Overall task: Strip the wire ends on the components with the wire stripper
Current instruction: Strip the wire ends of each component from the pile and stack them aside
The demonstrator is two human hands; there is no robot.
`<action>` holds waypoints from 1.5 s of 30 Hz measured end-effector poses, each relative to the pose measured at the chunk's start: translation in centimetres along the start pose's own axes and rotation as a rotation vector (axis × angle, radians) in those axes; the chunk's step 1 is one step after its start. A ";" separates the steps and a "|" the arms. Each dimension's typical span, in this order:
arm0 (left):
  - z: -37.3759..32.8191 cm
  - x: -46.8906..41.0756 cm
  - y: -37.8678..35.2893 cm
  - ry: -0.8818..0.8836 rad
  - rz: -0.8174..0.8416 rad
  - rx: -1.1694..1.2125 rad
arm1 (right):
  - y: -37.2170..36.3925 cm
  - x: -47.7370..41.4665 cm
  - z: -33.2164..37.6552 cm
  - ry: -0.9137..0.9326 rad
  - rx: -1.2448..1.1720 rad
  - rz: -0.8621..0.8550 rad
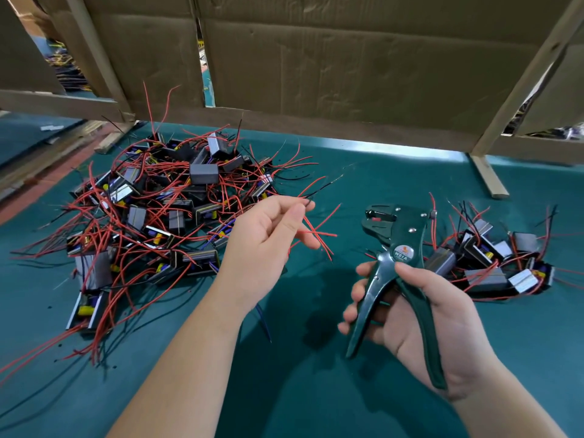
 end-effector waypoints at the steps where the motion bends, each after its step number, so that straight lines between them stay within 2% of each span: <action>1: -0.1 0.1 -0.1 -0.001 0.030 0.027 | -0.1 0.0 -0.1 -0.020 0.008 0.015; 5: -0.5 0.5 -0.5 -0.037 0.111 0.018 | -0.4 0.4 -0.5 -0.119 0.019 0.153; 10: -1.0 0.5 -0.2 -0.090 0.070 -0.051 | -0.7 0.7 -0.6 -0.172 0.039 0.262; 16: -1.3 0.5 0.1 -0.114 0.082 -0.082 | -0.7 0.7 -0.5 -0.174 0.074 0.259; 25: -1.3 0.5 1.1 -0.182 0.153 -0.266 | -0.3 0.6 -0.5 -0.141 0.205 0.240; 33: -1.7 0.6 1.6 -0.228 0.204 -0.317 | -0.2 0.7 -0.4 -0.171 0.198 0.265; 42: -1.4 0.5 1.7 -0.285 0.170 -0.488 | -0.4 0.7 -0.9 -0.158 0.214 0.160; 45: -1.2 0.4 1.9 -0.293 0.138 -0.572 | -0.9 0.6 -1.5 -0.114 0.208 0.064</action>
Point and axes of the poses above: each hand's wrist, its own x-axis away from the middle knuckle, its own y-axis out of the back of the hand, z = x × y, the point moved 2 cm from there along -x, towards the middle knuckle, and after that the axes turned 10 degrees about -x, right-handed, at the moved point
